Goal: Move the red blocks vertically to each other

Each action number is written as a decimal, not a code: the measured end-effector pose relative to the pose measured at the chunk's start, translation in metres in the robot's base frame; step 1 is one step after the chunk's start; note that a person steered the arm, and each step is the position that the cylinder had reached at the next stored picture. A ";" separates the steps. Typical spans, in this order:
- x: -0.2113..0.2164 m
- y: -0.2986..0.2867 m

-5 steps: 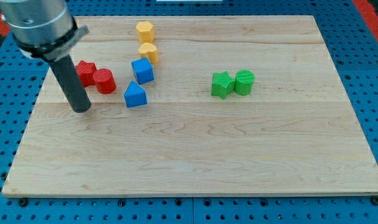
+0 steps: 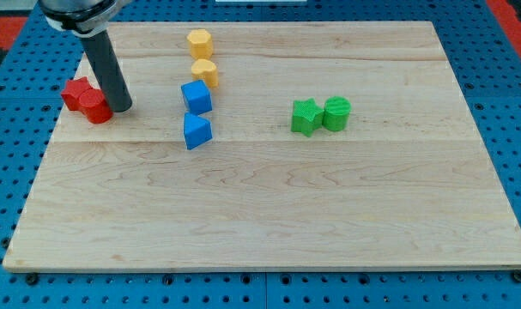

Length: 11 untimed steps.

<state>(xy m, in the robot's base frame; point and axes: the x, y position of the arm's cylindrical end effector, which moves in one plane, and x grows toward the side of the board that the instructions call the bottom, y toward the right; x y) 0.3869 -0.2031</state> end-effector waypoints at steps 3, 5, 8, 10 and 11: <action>0.058 -0.096; -0.026 -0.067; -0.030 -0.099; 0.010 -0.057; 0.068 -0.051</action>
